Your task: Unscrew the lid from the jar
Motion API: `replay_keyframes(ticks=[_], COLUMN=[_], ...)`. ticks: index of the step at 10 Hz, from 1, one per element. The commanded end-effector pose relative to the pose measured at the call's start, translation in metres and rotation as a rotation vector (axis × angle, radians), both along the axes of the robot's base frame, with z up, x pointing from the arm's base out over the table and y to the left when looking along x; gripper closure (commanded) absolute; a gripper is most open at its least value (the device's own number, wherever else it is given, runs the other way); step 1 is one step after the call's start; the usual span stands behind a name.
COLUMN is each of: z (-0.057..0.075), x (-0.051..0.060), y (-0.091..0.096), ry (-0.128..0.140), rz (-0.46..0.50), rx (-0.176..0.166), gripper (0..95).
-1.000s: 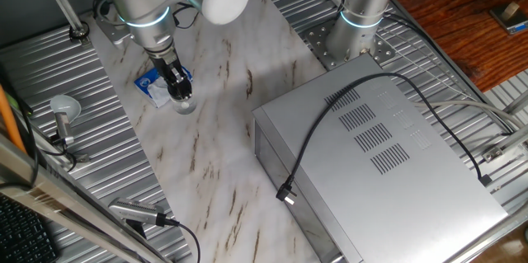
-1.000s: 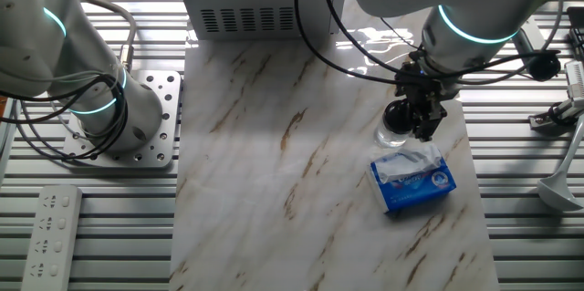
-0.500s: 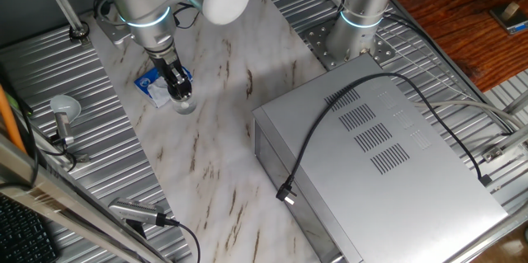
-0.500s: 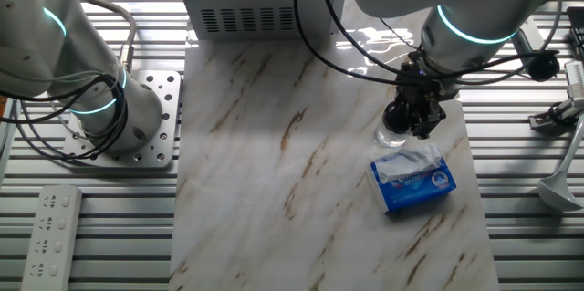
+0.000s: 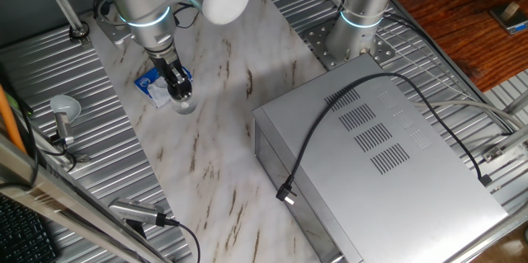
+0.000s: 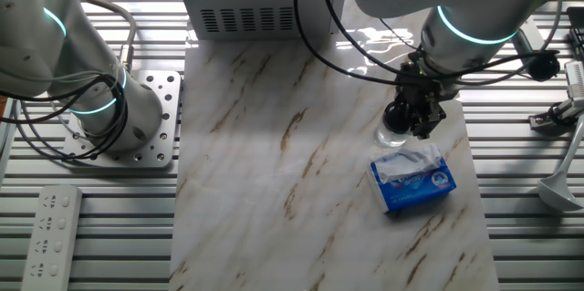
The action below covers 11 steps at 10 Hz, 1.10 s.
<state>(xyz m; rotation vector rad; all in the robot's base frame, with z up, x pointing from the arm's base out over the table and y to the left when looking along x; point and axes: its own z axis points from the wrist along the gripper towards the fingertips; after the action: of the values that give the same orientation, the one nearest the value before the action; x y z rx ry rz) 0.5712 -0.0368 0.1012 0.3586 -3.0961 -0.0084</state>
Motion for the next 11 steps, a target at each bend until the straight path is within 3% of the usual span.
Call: replay_keyframes(ticks=[1,10,11], z=[-0.0006,-0.0003,-0.0003], x=[0.0003,0.0003,0.0003], y=[0.0001,0.0001,0.0001], ry=[0.001,-0.009,-0.01], rz=[0.015,0.157,0.168], rx=[0.002,0.006,0.008], gripper=[38.0,38.0,57.0])
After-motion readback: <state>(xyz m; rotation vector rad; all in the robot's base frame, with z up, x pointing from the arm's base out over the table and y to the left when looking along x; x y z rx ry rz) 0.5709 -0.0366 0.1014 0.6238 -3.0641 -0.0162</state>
